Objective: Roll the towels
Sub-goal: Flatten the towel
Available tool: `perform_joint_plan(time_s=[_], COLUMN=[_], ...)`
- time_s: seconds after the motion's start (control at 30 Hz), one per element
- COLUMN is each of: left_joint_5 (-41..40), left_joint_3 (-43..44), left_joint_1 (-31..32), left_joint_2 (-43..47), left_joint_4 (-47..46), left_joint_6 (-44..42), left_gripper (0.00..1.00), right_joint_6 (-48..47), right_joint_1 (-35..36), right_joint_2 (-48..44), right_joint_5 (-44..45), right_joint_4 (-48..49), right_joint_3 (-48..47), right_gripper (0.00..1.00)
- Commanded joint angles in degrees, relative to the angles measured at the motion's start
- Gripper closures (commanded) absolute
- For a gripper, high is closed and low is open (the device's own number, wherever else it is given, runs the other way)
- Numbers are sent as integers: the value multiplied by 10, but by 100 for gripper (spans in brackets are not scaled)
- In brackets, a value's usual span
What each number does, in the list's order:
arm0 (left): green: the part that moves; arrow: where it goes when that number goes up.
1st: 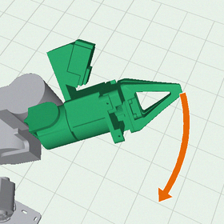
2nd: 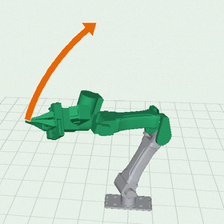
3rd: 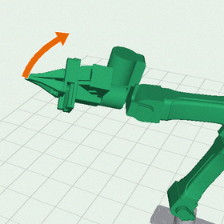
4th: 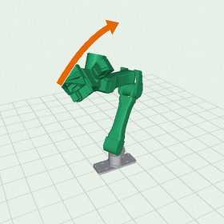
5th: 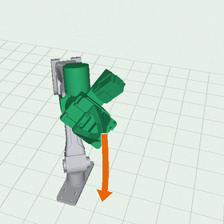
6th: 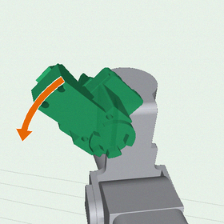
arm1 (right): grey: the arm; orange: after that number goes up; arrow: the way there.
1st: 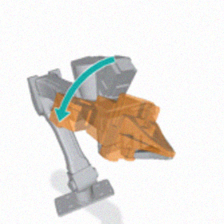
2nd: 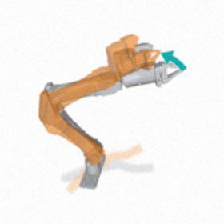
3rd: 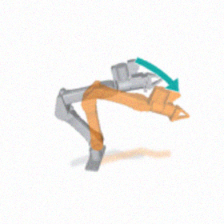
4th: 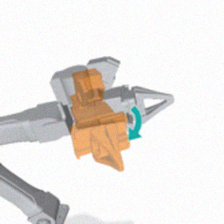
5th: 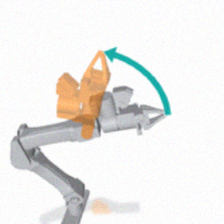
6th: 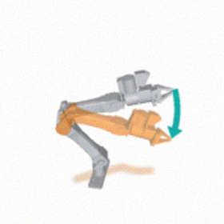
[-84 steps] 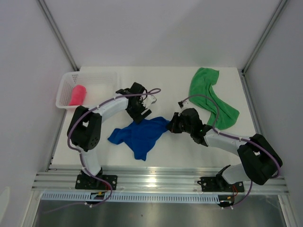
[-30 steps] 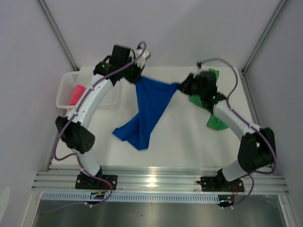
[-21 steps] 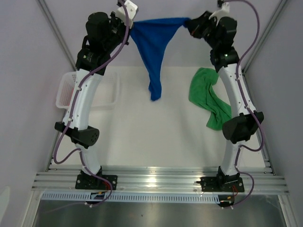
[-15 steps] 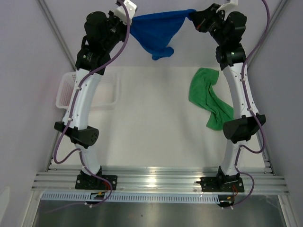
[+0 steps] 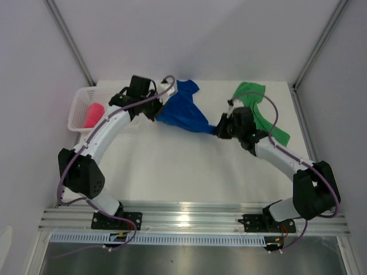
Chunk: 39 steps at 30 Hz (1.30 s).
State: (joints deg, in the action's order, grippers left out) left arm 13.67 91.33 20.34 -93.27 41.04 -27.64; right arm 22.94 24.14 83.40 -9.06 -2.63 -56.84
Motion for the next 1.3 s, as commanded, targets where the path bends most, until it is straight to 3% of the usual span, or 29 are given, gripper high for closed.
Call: perform_joint_plan(time_s=[0.0,0.17,0.33,0.47,0.57,0.7,0.73,0.8,0.83,0.9,0.93,1.03,1.07,1.13,1.2,1.27], left_joint_5=[43,77,117,125,145,105,87,42,23,-13,-23,-54,-57,-60,-64,-64], left_joint_3=[-133,-269,-336,-347,-289,-88,24,110,247,333,400,490,503,532,531,532], left_joint_1=[-3,-2,-2,-4,-19,-31,-35,-50,-57,-62,-63,-65,-65,-65,-65,-67], left_joint_2=[68,99,144,156,161,129,117,62,38,-28,-48,-104,-118,-140,-157,-168], left_joint_4=[7,59,120,156,157,120,89,67,52,34,20,-57,-70,-102,-129,-139], left_joint_6=[-13,-14,-27,-26,9,61,67,82,88,91,87,65,62,48,31,15], left_gripper=[99,99,99,99,99,99,99,99,99,99,99,99,99,99,99,99], right_joint_6=[65,169,216,264,237,150,126,94,70,69,78,147,169,215,186,149], right_joint_1=[47,140,196,215,194,42,-13,-44,-62,-78,-96,-123,-136,-145,-146,-145], right_joint_2=[-71,-107,-182,-231,-238,-109,-64,82,130,270,318,477,496,488,465,455], right_joint_5=[54,69,92,85,82,-31,-53,-78,-91,-102,-104,-76,-68,-48,-18,-20], right_joint_4=[51,37,-68,-107,-91,-24,-24,-47,-78,-116,-126,-89,-51,80,132,122], right_joint_3=[108,232,245,253,226,66,-61,-224,-401,-584,-768,-987,-1021,-976,-905,-903], right_gripper=[100,100,100,100,100,100,100,100,100,100,100,100,100,100,100,100])
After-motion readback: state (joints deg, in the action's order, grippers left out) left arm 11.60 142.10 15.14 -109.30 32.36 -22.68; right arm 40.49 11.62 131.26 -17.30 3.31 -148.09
